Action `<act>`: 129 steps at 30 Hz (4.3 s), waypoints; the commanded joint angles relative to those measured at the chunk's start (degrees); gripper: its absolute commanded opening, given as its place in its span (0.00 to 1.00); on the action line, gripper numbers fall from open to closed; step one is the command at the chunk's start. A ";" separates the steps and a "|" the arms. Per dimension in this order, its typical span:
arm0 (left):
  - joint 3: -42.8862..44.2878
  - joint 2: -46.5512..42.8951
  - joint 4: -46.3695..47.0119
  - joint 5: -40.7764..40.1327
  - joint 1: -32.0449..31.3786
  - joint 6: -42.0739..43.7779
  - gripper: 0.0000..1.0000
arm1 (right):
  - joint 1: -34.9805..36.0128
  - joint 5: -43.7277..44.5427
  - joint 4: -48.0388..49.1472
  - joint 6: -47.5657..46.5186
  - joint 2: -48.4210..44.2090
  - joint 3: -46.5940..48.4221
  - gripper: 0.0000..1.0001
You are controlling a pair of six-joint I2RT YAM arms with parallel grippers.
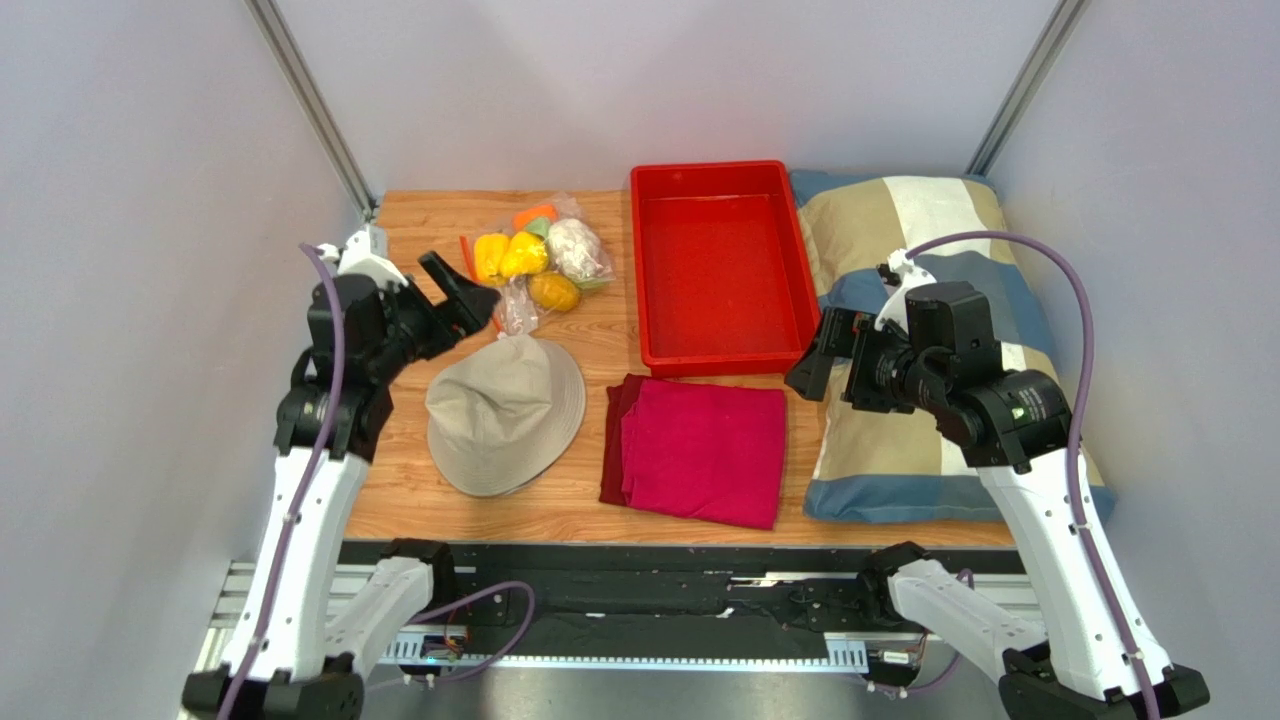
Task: Open the zip-top bag and remove the fake food
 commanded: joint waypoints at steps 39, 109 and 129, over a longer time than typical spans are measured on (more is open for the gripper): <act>22.11 78.64 32.93 43.65 22.16 -13.21 0.49 | -0.37 -11.63 10.19 -3.64 24.44 10.44 1.00; 29.03 45.42 12.13 13.14 2.91 -34.79 0.00 | 12.55 -28.93 99.41 0.14 67.94 16.24 0.00; 35.73 45.77 4.22 27.74 -1.66 56.02 0.59 | 8.33 -55.47 68.81 -18.50 77.96 41.38 0.00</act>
